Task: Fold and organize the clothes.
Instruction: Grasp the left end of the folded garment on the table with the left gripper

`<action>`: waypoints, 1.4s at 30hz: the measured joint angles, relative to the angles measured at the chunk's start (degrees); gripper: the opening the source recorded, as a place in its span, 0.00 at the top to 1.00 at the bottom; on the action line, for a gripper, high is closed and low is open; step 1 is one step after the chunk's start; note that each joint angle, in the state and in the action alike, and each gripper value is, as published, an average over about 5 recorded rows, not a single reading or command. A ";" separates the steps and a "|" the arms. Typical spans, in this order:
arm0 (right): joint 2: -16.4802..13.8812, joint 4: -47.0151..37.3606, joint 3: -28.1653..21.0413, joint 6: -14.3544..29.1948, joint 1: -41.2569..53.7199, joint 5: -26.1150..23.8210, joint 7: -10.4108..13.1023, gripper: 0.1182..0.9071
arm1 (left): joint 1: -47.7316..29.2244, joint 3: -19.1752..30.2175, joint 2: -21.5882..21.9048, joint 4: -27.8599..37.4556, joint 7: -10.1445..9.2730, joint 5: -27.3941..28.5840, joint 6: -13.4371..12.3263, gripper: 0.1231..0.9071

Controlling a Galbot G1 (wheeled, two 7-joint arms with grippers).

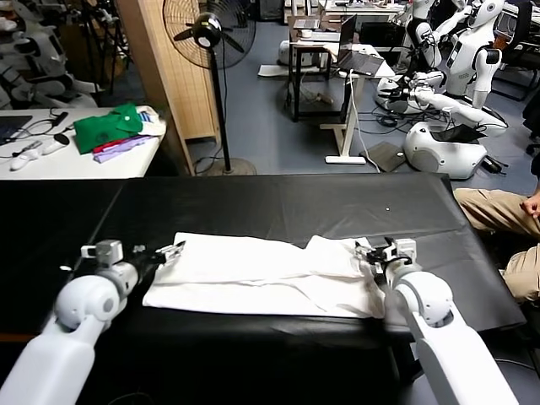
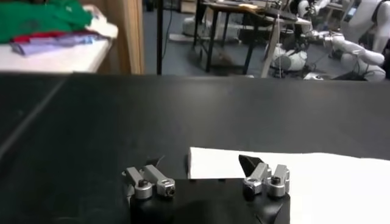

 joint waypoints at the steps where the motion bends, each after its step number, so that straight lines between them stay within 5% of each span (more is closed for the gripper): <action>1: 0.33 -0.37 -0.04 0.04 0.10 -0.10 -0.14 0.14 | -0.46 0.29 -0.16 0.71 0.19 -0.09 -0.11 0.14; 14: 2.89 -2.57 -0.41 0.47 0.60 -1.45 -0.85 0.18 | -4.66 3.24 -2.72 8.03 0.99 0.91 -1.63 0.21; 18: 3.40 -2.77 -0.69 0.83 0.56 -1.91 -1.02 0.39 | -4.75 3.30 -2.86 8.85 1.45 1.06 -1.99 0.34; 26: 4.92 -2.38 -0.62 2.93 -0.40 -4.87 0.76 0.92 | -3.85 3.54 -2.94 7.89 1.52 3.25 -2.59 0.89; 29: 5.70 -2.01 -0.52 4.07 -1.15 -6.96 2.23 0.96 | -3.17 3.48 -3.25 6.88 1.48 4.73 -3.11 0.99; 34: 6.63 -1.14 -0.44 6.07 -2.52 -10.26 4.55 0.96 | -1.49 2.69 -3.23 4.50 1.58 9.88 -4.87 1.00; 42: 6.94 -0.23 -0.05 6.75 -3.40 -11.44 4.47 0.96 | 1.90 0.88 -1.82 0.48 2.09 16.80 -6.52 1.00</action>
